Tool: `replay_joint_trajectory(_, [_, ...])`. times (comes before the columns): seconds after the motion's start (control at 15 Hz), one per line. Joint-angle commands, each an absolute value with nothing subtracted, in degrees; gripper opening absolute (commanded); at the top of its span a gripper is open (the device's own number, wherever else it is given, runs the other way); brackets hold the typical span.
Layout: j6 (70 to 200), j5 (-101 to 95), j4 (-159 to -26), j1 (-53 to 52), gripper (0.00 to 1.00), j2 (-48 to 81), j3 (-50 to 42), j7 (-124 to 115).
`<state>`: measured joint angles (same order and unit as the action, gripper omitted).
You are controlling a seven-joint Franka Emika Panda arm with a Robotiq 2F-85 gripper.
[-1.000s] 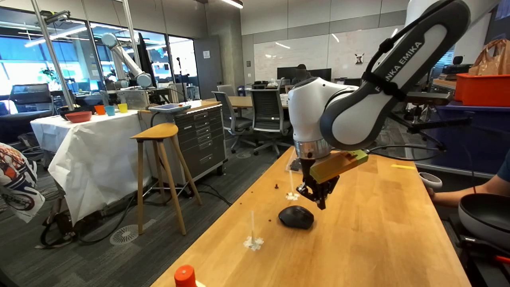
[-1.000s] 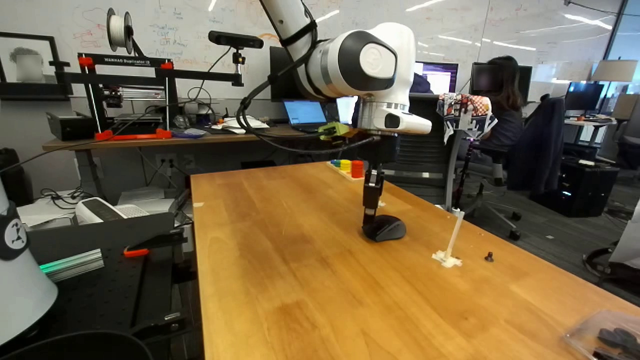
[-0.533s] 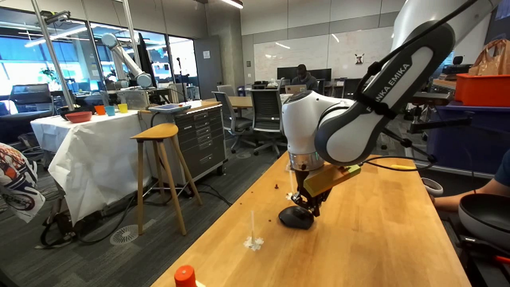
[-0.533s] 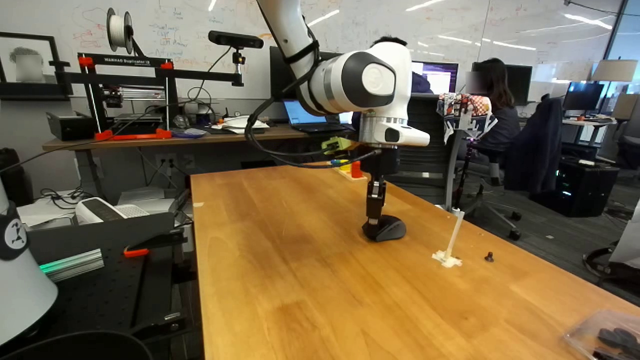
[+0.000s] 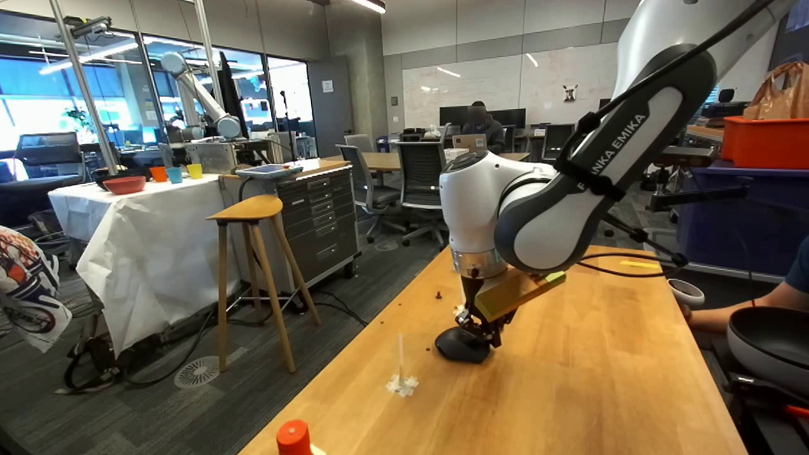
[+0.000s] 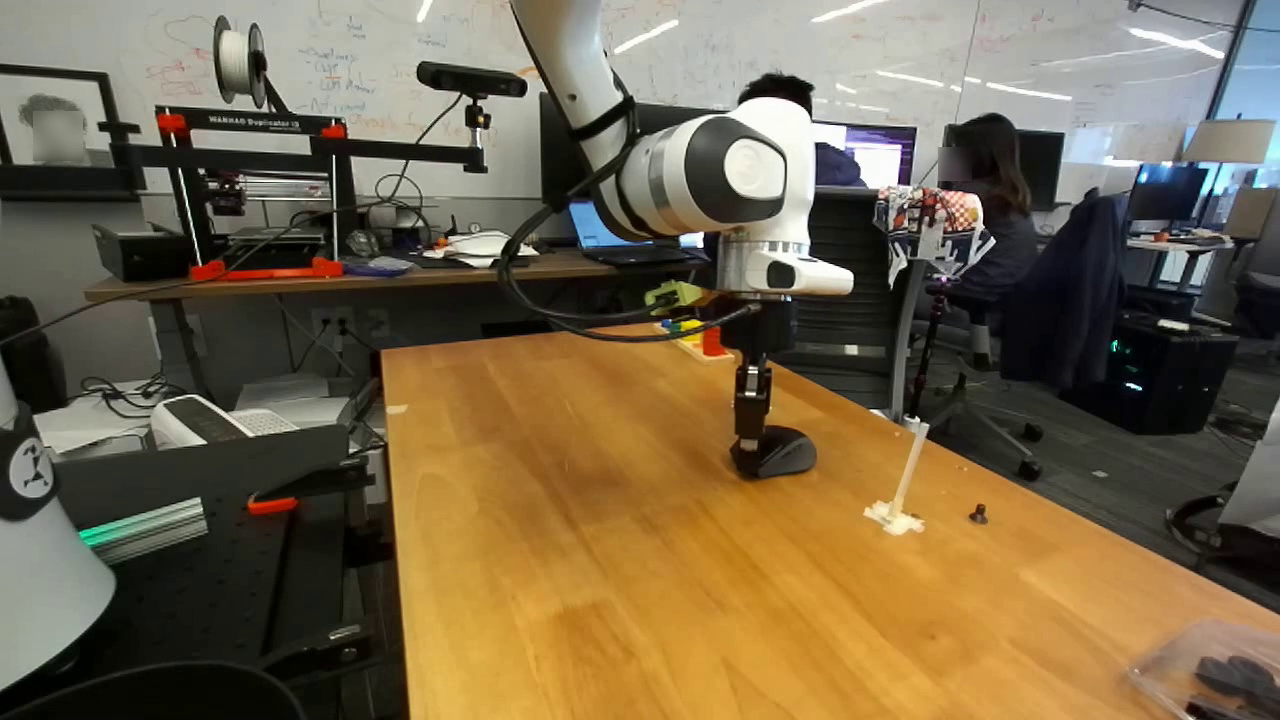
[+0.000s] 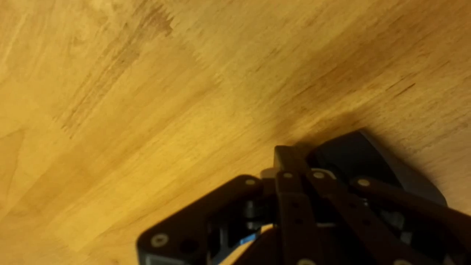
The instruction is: Push down on the button on the mouse.
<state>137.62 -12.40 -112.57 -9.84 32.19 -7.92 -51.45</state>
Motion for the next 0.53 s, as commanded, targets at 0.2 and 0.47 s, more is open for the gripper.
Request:
replay_joint_trajectory(0.2, [137.44,-10.91,-114.49,-9.72,0.00,29.27,-7.25,-50.31])
replay_joint_trajectory(0.47, [136.69,-8.77,-118.44,-9.02,0.00,21.91,-5.92,-48.34])
